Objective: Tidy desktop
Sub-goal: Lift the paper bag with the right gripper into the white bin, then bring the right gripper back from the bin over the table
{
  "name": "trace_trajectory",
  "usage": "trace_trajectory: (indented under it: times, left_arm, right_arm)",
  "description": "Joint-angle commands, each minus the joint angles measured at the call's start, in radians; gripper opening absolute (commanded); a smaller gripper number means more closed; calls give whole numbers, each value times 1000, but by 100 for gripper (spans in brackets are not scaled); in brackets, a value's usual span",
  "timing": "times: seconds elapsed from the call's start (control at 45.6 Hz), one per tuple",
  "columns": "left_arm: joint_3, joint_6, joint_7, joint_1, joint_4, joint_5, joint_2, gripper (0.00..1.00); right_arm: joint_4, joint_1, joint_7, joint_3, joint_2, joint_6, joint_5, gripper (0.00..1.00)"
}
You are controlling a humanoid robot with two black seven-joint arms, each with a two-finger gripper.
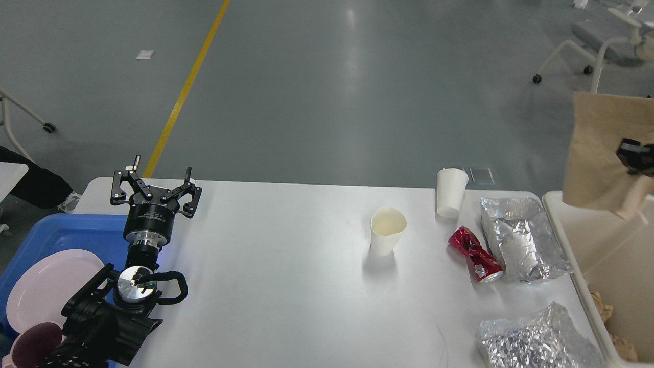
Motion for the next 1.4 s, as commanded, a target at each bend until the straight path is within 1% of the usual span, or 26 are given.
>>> trace_trajectory:
  times: [0.0,0.088,0.154,0.241,0.307,0.373,0.439,0.483,0.548,0.614,0.636,0.658,0.68,0.702,0.877,1.228,1.382]
  left_arm:
    - [-1,0,0,0,0,0,0,100]
    - [0,0,0,0,0,0,0,100]
    - [0,0,0,0,0,0,0,100]
    - [0,0,0,0,0,0,0,100]
    - [0,0,0,0,0,0,0,100]
    - [0,0,-1,0,0,0,0,100]
    - [0,0,0,0,0,0,0,100]
    - [0,0,0,0,0,0,0,100]
    - [0,0,0,0,0,0,0,100]
    - [0,0,0,0,0,0,0,100]
    - [0,0,0,0,0,0,0,100]
    - [0,0,0,0,0,0,0,100]
    - [0,0,0,0,0,0,0,100]
    - [0,0,-1,0,0,0,0,100]
    - [0,0,-1,0,0,0,0,100]
    - [0,0,-1,0,0,0,0,100]
    - [0,0,-1,0,0,0,0,100]
  right_arm:
    - [-183,-271,-60,23,-46,-197,43,0]
    - [-383,-530,-60,78,-37,-307,139,0]
    - [-573,-751,-59,146,-25,-358,225,0]
    - [-843,-1018,-57,264,63,-374,302,0]
    - [-991,-1159,-56,358,113,-370,313,0]
    - [-1060,-1218,-56,442,142,-369,314,0]
    - [-1062,-1228,-56,494,158,-369,314,1]
    - [-1060,-1230,-56,508,159,-366,314,4]
    - [-1060,-1245,-56,516,162,-366,316,16]
    - [-1060,-1268,-56,520,167,-366,322,23]
    - [-1060,-1273,-56,522,169,-366,324,30]
    - [-1060,-1274,-56,523,172,-366,324,48]
    - [-1060,-1276,-56,525,173,-366,324,81]
    - [-1060,-1276,-56,539,182,-367,325,100]
    - [-1060,-1281,-56,651,196,-366,324,100]
    - [-1062,-1282,-60,646,195,-364,314,100]
    - [-1071,-1253,-65,643,210,-364,307,100]
